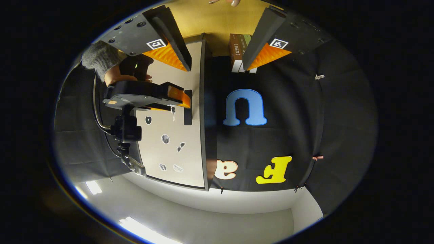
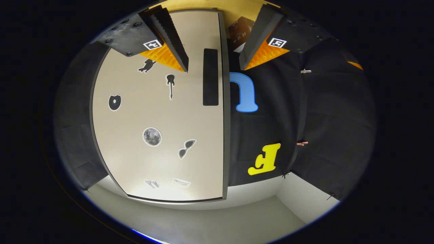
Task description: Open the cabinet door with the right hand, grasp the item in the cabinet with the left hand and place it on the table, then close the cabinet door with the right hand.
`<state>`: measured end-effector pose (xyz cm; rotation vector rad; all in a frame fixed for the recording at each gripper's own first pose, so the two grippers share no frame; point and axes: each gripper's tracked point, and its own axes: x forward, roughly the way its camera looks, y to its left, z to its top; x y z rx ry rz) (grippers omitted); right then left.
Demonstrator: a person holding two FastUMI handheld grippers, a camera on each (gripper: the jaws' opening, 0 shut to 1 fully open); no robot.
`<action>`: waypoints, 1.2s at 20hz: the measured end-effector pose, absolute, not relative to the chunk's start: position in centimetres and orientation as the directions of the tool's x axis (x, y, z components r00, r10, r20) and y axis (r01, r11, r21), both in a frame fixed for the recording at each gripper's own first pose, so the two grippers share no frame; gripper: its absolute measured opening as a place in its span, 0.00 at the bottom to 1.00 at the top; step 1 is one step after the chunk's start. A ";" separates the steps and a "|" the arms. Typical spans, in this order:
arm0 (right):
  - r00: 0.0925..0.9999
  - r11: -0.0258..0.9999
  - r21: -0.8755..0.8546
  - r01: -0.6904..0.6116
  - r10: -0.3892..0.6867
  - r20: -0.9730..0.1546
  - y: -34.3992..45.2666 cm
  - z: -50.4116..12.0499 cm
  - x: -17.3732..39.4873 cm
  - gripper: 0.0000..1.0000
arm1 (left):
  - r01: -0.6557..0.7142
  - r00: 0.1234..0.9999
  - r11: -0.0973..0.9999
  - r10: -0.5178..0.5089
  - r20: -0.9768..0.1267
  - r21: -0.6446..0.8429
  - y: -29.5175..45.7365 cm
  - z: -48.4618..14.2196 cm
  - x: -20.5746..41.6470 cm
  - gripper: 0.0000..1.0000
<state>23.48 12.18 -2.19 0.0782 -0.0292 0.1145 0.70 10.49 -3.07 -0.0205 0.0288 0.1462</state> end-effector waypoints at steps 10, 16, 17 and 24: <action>0.999 0.997 0.070 -0.025 0.023 0.038 12.6 -4.0 29.1 0.83 | -0.197 0.980 0.980 0.196 -0.021 -0.020 12.0 -3.0 0.1 0.95; 1.000 0.998 0.062 0.021 -0.021 0.001 12.1 -5.4 30.2 0.49 | -0.223 0.974 0.974 0.221 -0.039 -0.050 12.5 -3.6 -0.8 0.95; 0.999 0.999 0.044 0.031 -0.031 0.011 12.0 -5.2 30.3 0.47 | -0.224 0.974 0.973 0.222 -0.041 -0.053 12.6 -3.6 -0.9 0.95; 0.998 0.996 0.062 0.057 -0.057 -0.007 12.1 -5.6 30.5 0.16 | -0.255 0.967 0.965 0.252 -0.046 -0.065 13.8 -3.9 -3.2 0.95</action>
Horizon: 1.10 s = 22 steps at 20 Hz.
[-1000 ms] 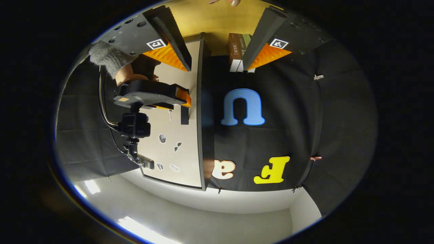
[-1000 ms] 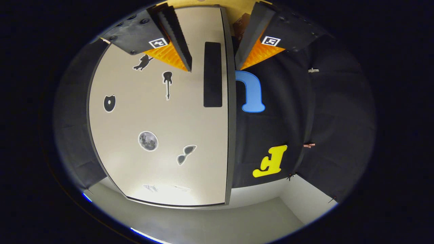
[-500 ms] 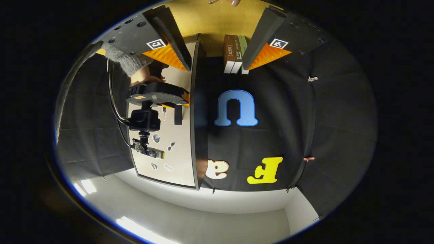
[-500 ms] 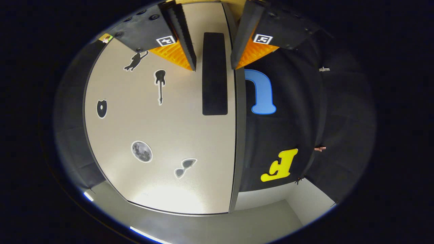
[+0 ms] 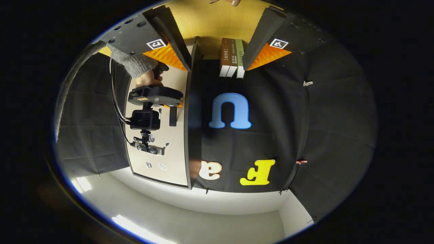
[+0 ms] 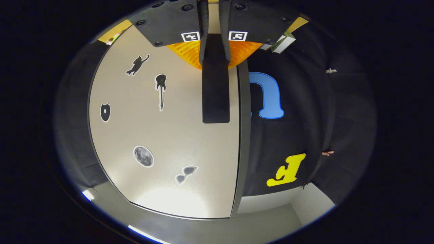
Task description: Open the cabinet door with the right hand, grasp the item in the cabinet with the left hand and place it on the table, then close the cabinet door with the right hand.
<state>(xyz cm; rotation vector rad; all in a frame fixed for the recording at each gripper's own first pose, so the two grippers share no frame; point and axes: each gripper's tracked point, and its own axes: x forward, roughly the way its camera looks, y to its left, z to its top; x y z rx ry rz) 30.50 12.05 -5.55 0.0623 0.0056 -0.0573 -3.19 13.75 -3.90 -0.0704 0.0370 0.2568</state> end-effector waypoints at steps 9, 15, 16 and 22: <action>0.996 0.997 0.030 -0.064 0.066 -0.054 12.3 -5.1 25.6 0.16 | -0.245 0.969 0.967 0.243 -0.028 -0.076 14.1 -3.3 -5.2 0.95; 0.988 0.990 0.036 -0.137 0.139 -0.067 10.2 -4.2 19.2 0.16 | -0.176 0.984 0.982 0.176 -0.008 -0.065 11.9 -2.8 -5.5 0.95; 0.987 0.989 0.039 -0.140 0.143 -0.070 9.9 -4.1 18.2 0.15 | -0.161 0.987 0.985 0.161 -0.005 -0.064 11.4 -2.8 -5.5 0.95; 0.983 0.987 0.033 -0.157 0.159 -0.088 7.0 -3.4 12.7 0.15 | -0.053 0.998 0.997 0.055 0.028 -0.064 7.1 -1.6 -5.2 0.95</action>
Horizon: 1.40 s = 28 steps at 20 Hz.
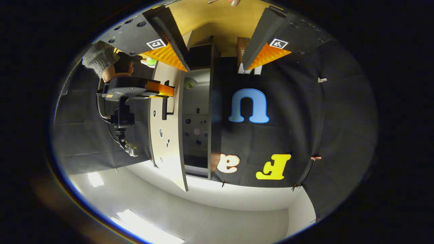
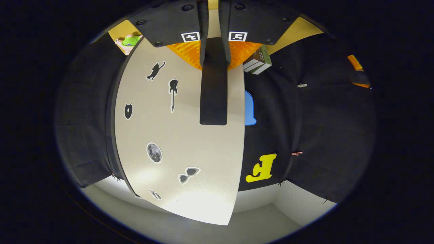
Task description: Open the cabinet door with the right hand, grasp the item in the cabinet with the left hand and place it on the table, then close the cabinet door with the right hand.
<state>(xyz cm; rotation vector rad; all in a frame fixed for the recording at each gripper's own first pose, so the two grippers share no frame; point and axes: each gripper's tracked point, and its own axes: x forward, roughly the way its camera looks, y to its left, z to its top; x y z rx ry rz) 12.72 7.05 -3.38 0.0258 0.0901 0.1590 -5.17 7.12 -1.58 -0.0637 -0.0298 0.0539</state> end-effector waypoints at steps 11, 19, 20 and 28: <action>0.991 0.996 0.019 -0.083 0.084 -0.100 2.6 -2.3 7.9 0.15 | 0.150 0.987 0.987 -0.146 0.067 -0.060 -1.2 -0.4 -3.2 0.95; 0.994 0.998 0.015 0.057 -0.055 -0.095 -2.3 -1.8 6.0 0.14 | 0.283 0.958 0.957 -0.279 0.060 -0.067 -6.9 -0.4 -1.3 0.95; 0.993 0.997 0.013 0.076 -0.075 -0.095 -2.8 -1.8 5.9 0.14 | 0.293 0.955 0.954 -0.289 0.059 -0.064 -7.5 -0.4 -1.2 0.95; 0.988 0.992 -0.015 0.122 -0.123 -0.097 -6.9 -1.8 5.0 0.13 | 0.314 0.950 0.947 -0.312 0.034 -0.071 -10.1 -0.8 1.2 0.94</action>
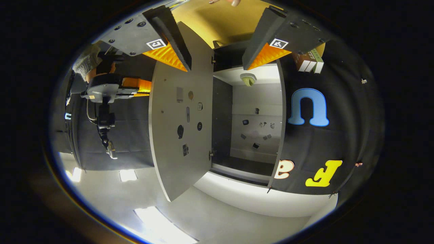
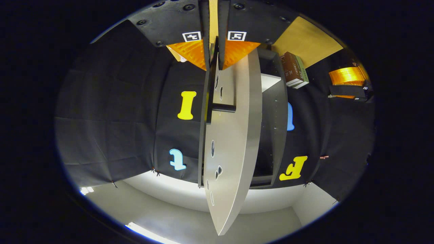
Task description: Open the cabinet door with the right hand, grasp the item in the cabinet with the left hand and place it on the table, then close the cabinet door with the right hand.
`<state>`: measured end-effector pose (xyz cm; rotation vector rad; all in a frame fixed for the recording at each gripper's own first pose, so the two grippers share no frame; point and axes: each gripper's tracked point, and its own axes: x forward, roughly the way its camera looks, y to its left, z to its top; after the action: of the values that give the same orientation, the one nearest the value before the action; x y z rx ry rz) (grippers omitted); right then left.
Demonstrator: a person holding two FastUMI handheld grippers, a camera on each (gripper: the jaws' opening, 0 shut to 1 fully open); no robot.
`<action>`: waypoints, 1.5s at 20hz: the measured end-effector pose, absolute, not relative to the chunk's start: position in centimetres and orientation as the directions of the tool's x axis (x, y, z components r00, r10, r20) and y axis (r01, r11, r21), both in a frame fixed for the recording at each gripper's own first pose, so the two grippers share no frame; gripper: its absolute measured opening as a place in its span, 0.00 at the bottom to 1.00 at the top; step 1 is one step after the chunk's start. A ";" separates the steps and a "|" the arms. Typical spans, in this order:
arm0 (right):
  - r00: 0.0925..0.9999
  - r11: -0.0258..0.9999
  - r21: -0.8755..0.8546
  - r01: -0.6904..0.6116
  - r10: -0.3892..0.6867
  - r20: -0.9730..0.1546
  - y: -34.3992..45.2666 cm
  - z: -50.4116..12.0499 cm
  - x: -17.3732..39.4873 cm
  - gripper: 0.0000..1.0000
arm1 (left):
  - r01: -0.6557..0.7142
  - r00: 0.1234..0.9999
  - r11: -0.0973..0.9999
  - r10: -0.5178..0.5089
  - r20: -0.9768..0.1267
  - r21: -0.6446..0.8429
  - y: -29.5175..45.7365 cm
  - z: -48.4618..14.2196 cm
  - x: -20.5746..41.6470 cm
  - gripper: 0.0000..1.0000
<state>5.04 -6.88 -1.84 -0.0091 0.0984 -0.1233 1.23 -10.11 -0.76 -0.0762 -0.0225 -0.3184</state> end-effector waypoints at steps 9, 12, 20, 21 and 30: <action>0.983 0.987 0.013 0.162 -0.161 -0.086 -10.6 -1.5 3.9 0.10 | 0.308 0.951 0.946 -0.308 0.015 -0.105 -11.5 -1.3 5.0 0.94; 0.977 0.981 0.020 0.194 -0.191 -0.092 -12.2 -1.6 3.0 0.08 | 0.308 0.951 0.945 -0.309 0.012 -0.108 -11.7 -1.3 5.9 0.95; 0.970 0.970 0.032 0.240 -0.238 -0.051 -14.8 -0.9 -1.8 0.08 | 0.308 0.951 0.948 -0.309 -0.002 -0.078 -12.0 -1.4 9.4 0.95; 0.960 0.961 0.010 0.277 -0.276 -0.052 -16.2 -1.2 -2.6 0.08 | 0.299 0.954 0.951 -0.301 -0.010 -0.072 -11.7 -1.4 10.6 0.95; 0.853 0.857 -0.133 0.498 -0.512 -0.105 -27.6 -5.9 -3.6 0.94 | 0.170 0.982 0.985 -0.170 -0.084 -0.008 -9.6 -2.0 27.0 0.94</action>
<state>-3.59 -27.63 -5.91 -0.1024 0.1384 -0.5321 26.96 -9.61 -2.00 -0.0005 0.0845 -0.1708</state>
